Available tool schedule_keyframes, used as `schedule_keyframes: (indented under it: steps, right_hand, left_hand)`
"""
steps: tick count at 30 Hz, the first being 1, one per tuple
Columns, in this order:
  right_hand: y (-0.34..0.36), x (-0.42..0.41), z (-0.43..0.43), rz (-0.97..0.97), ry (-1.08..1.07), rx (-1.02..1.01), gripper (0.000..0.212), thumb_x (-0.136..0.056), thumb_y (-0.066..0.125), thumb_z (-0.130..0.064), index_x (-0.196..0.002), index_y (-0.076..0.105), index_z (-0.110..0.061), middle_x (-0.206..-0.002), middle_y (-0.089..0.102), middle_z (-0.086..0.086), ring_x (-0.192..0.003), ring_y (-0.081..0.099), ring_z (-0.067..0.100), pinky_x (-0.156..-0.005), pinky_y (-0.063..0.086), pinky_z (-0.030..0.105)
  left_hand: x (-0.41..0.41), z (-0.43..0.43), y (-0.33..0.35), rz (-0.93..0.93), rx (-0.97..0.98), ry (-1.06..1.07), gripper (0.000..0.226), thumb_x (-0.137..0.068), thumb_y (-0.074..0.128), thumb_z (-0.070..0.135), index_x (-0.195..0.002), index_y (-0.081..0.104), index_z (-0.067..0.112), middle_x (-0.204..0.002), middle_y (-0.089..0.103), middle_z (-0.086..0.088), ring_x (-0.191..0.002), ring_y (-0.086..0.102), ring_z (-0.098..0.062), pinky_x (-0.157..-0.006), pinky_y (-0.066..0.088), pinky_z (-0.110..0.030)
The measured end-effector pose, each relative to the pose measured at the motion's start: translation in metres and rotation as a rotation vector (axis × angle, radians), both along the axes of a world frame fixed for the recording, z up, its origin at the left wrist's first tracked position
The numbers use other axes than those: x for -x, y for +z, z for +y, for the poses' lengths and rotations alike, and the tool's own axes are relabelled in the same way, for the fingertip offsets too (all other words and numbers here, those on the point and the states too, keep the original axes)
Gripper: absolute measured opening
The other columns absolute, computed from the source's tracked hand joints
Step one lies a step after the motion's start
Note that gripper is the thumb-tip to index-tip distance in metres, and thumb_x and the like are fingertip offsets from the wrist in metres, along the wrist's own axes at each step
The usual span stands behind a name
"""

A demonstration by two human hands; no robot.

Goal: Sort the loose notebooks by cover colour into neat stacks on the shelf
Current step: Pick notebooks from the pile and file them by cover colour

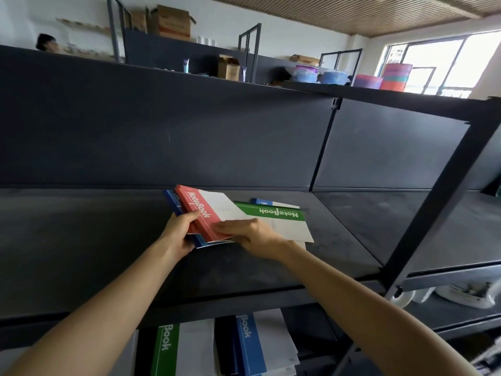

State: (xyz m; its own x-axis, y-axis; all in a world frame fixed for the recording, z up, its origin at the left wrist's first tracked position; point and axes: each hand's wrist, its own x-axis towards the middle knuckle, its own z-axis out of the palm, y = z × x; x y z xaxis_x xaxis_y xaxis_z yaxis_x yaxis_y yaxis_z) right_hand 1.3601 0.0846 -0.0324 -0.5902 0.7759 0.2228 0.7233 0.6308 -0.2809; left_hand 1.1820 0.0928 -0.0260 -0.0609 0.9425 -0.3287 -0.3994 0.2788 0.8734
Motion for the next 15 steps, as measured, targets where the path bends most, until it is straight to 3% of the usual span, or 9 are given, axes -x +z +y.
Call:
schedule_keyframes:
  steps: [2,4,5,7,9,11,13,15]
  right_hand:
    - [0.005,-0.007,-0.002,0.0,-0.065,0.104,0.039,-0.095,0.054,-0.015,-0.134,0.053,-0.016,-0.141,0.05,0.004,-0.128,0.046,0.024,-0.108,0.038,0.033]
    - [0.009,-0.013,-0.002,0.139,-0.241,0.188,0.033,-0.097,0.051,-0.02,-0.128,0.059,-0.013,-0.134,0.057,0.004,-0.122,0.051,0.02,-0.102,0.038,0.026]
    - [0.011,-0.014,-0.001,0.206,-0.341,0.177,0.03,-0.096,0.05,-0.02,-0.121,0.063,-0.01,-0.127,0.061,0.007,-0.115,0.055,0.021,-0.095,0.041,0.027]
    - [0.01,-0.017,0.005,0.204,-0.532,0.164,0.023,-0.095,0.049,-0.021,-0.094,0.066,-0.005,-0.099,0.066,0.012,-0.086,0.056,0.023,-0.067,0.042,0.028]
    - [0.012,-0.017,0.009,0.226,-0.687,0.273,0.029,-0.094,0.049,-0.022,-0.067,0.048,-0.009,-0.07,0.05,0.005,-0.063,0.043,0.017,-0.051,0.03,0.026]
    - [0.013,-0.015,0.012,0.404,-0.735,0.446,0.023,-0.091,0.051,-0.021,-0.071,0.049,-0.009,-0.071,0.047,0.003,-0.064,0.047,0.017,-0.057,0.042,0.026]
    - [0.015,-0.015,0.008,0.644,-0.748,0.555,0.016,-0.089,0.056,-0.016,-0.094,0.058,-0.001,-0.087,0.057,0.009,-0.082,0.059,0.023,-0.075,0.056,0.035]
    - [0.015,-0.017,0.005,0.756,-0.732,0.561,0.017,-0.088,0.058,-0.011,-0.1,0.058,0.001,-0.093,0.058,0.011,-0.087,0.061,0.024,-0.079,0.056,0.035]
  left_hand:
    - [-0.002,0.0,0.0,0.024,0.008,0.01,0.055,-0.093,0.057,0.017,-0.142,0.035,0.021,-0.131,0.055,-0.011,-0.116,0.055,-0.032,-0.083,0.045,-0.047]
    - [-0.003,-0.001,0.0,0.023,0.012,0.009,0.054,-0.093,0.056,0.016,-0.142,0.035,0.022,-0.13,0.055,-0.01,-0.116,0.055,-0.032,-0.084,0.044,-0.048]
    - [-0.004,-0.002,0.0,0.017,0.012,0.002,0.053,-0.094,0.055,0.015,-0.142,0.035,0.022,-0.13,0.055,-0.011,-0.116,0.055,-0.033,-0.084,0.044,-0.048]
    - [-0.006,-0.004,0.0,0.008,0.004,-0.01,0.051,-0.094,0.054,0.015,-0.141,0.035,0.021,-0.13,0.055,-0.012,-0.117,0.054,-0.033,-0.085,0.043,-0.048]
    - [-0.008,-0.005,0.0,0.008,-0.02,-0.015,0.05,-0.095,0.053,0.014,-0.141,0.036,0.021,-0.13,0.055,-0.012,-0.117,0.053,-0.033,-0.085,0.042,-0.049]
    - [-0.013,-0.009,0.001,0.005,-0.045,-0.017,0.049,-0.094,0.053,0.014,-0.14,0.037,0.021,-0.129,0.055,-0.011,-0.117,0.054,-0.033,-0.085,0.041,-0.049]
    - [-0.018,-0.012,0.001,0.005,-0.059,-0.015,0.049,-0.094,0.054,0.015,-0.14,0.037,0.02,-0.126,0.056,-0.01,-0.113,0.055,-0.032,-0.083,0.042,-0.047]
    - [-0.022,-0.015,0.0,-0.004,-0.067,-0.022,0.049,-0.093,0.055,0.015,-0.139,0.039,0.019,-0.122,0.058,-0.01,-0.1,0.059,-0.028,-0.077,0.045,-0.043]
